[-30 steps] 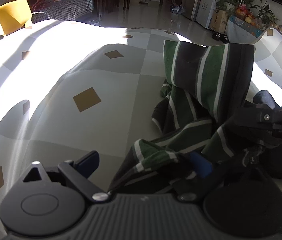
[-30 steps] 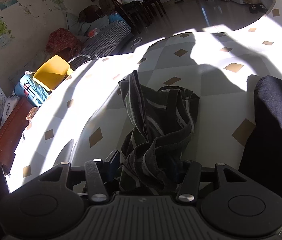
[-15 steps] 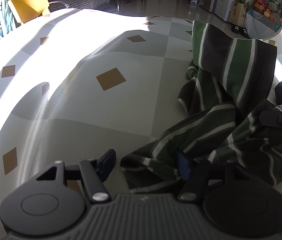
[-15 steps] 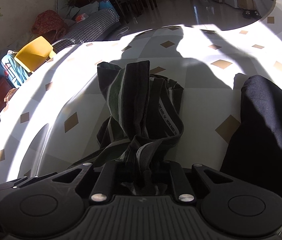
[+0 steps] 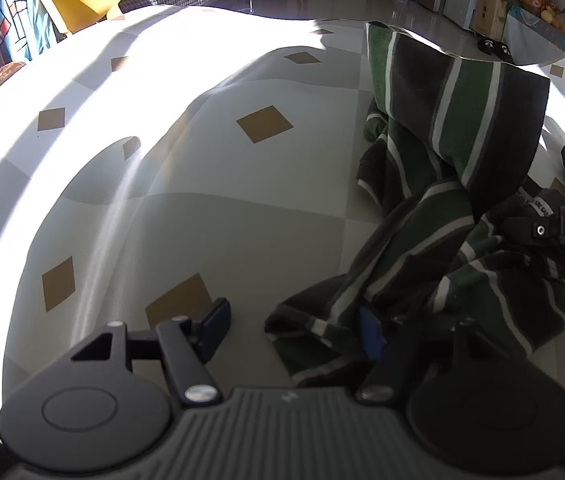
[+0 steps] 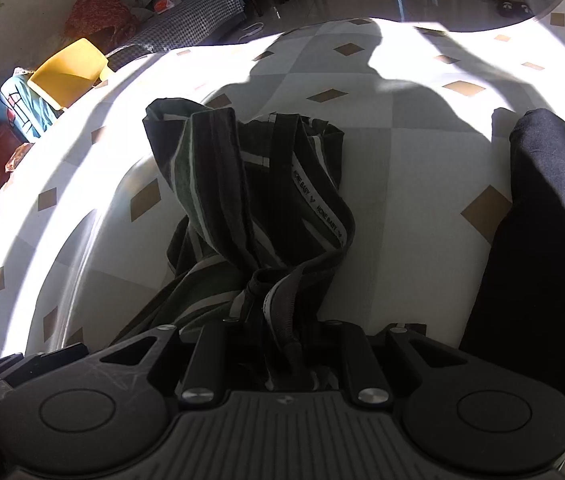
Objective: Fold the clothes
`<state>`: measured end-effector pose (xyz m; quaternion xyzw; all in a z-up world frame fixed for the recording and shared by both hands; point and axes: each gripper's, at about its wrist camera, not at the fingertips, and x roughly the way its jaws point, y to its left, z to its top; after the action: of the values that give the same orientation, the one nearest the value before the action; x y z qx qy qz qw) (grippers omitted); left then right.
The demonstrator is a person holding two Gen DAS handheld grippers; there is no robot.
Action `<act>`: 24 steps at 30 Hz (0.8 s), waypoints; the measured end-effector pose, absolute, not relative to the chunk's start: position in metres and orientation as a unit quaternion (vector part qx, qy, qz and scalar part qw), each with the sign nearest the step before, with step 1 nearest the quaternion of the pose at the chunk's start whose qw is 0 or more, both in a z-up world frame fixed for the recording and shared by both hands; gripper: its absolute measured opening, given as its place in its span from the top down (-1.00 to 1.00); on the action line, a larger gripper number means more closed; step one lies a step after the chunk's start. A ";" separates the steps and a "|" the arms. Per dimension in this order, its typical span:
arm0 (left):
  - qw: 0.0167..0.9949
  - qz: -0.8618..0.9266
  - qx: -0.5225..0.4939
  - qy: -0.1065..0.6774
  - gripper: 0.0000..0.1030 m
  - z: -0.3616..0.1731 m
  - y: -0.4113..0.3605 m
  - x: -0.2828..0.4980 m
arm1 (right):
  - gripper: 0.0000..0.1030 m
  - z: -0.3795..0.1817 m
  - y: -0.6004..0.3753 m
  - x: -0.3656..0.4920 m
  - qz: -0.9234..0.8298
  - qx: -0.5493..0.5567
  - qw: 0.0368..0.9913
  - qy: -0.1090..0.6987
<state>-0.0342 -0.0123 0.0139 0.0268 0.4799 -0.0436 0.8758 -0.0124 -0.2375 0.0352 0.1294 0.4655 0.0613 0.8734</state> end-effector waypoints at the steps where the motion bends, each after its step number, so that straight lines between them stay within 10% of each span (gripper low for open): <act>1: 0.875 -0.043 0.026 0.481 -0.27 0.014 -0.011 -0.037 | 0.75 0.034 -0.235 -0.013 0.064 0.127 0.873 0.466; 24: 0.868 -0.077 0.012 0.490 -0.38 0.033 -0.011 -0.081 | 0.37 0.038 -0.224 -0.015 0.107 0.122 0.866 0.473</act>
<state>-0.0814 -0.0108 0.0327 0.0118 0.4898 -0.0771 0.8684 -0.0153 -0.2239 0.0378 0.1218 0.4734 0.1069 0.8658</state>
